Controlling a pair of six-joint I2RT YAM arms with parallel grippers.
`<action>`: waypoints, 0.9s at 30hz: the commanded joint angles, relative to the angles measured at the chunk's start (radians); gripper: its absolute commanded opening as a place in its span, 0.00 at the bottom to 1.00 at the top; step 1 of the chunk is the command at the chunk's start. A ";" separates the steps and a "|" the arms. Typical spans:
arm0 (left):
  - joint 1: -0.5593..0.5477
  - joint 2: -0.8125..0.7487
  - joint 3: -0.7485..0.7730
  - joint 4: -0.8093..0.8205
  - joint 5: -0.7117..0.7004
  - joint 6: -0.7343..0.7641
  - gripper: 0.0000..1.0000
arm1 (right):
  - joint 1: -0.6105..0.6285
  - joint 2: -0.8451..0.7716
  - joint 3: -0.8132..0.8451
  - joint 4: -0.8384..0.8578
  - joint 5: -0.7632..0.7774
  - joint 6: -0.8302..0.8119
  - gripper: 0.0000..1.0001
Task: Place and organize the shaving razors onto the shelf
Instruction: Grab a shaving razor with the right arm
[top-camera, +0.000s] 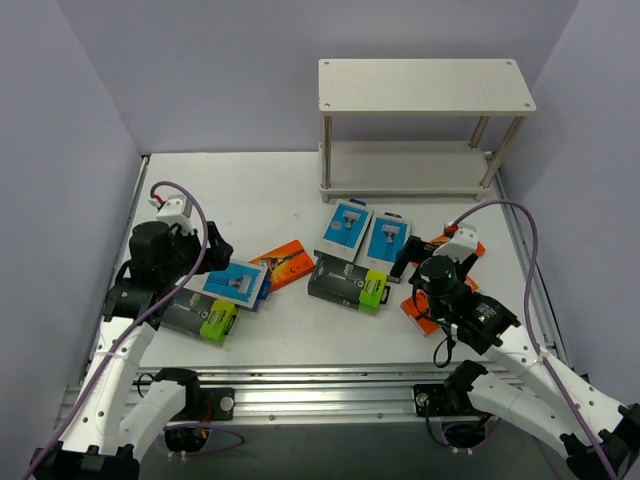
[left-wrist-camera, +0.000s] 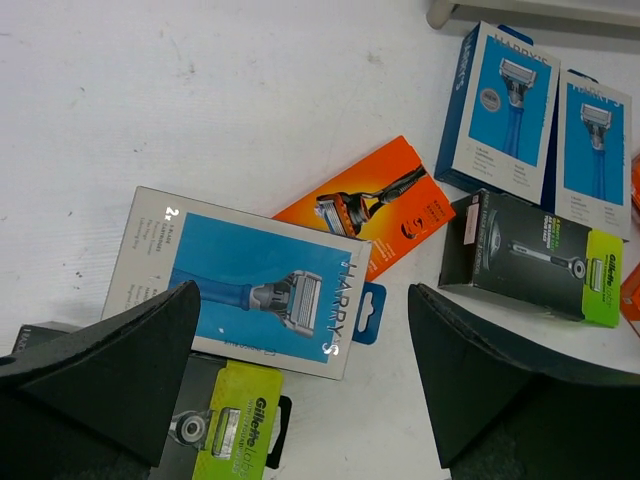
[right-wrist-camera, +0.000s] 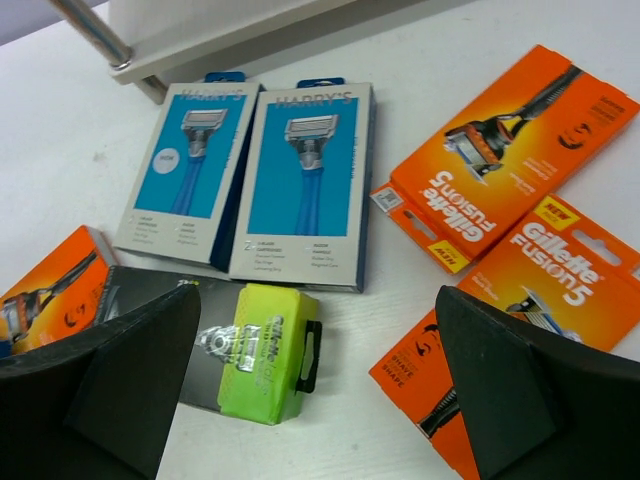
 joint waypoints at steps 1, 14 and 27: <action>0.002 -0.038 0.058 -0.014 -0.078 0.007 0.94 | 0.009 -0.017 -0.028 0.064 -0.098 -0.050 1.00; 0.012 -0.093 0.052 -0.038 -0.207 -0.032 0.94 | 0.009 0.150 -0.082 0.159 -0.269 -0.086 1.00; 0.012 -0.145 0.038 -0.010 -0.156 -0.010 0.93 | -0.033 0.224 -0.096 0.182 -0.266 0.048 1.00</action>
